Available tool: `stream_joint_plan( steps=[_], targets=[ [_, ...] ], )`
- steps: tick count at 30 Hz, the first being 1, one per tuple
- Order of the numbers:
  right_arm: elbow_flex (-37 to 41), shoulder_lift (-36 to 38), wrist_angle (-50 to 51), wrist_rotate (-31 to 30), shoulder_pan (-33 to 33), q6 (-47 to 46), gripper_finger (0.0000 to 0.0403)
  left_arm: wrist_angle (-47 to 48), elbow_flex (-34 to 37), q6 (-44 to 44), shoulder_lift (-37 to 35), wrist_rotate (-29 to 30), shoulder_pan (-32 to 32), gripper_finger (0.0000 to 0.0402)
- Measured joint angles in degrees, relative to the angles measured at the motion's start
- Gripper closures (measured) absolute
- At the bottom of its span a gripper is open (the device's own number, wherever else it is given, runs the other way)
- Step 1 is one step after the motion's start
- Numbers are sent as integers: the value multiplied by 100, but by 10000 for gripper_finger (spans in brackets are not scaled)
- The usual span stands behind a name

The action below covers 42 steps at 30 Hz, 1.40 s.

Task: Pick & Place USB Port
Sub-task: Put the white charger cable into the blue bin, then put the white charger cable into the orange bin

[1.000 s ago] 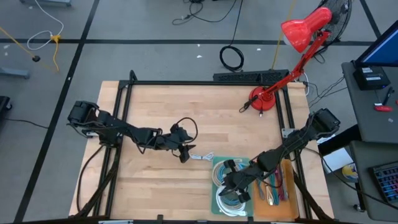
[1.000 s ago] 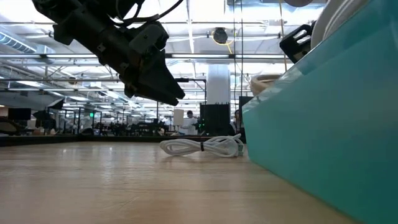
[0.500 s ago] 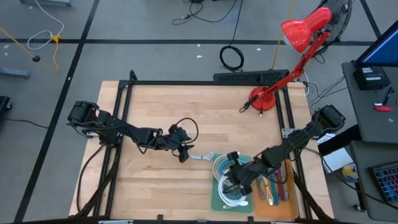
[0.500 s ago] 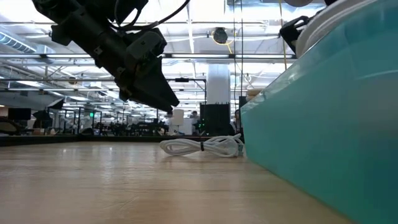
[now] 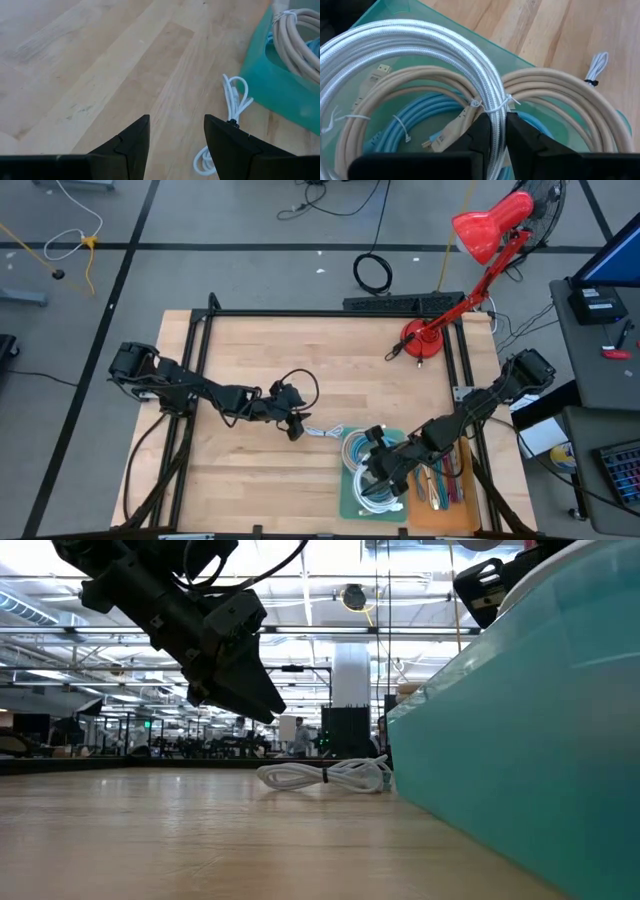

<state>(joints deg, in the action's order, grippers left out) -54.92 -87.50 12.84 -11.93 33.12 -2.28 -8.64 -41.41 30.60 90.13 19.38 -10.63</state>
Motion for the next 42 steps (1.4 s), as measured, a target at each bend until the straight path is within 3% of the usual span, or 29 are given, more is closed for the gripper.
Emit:
stream_joint_plan(
  steps=[10, 24, 32, 42],
  targets=[
    [-9, 0, -138, 298, -1, -9, 348, 37, 0, 62, 0, -142, 0, 211],
    [-486, 4, 134, -45, -27, 108, 248, 33, 0, -73, 0, -146, 0, 211],
    [-860, 4, 844, -1086, -181, 327, 259, -155, 0, -395, 0, -146, 7, 211],
    [-944, 7, 1200, -1218, -788, 603, 267, -490, 0, -857, 0, -114, 161, 211]
  ],
)
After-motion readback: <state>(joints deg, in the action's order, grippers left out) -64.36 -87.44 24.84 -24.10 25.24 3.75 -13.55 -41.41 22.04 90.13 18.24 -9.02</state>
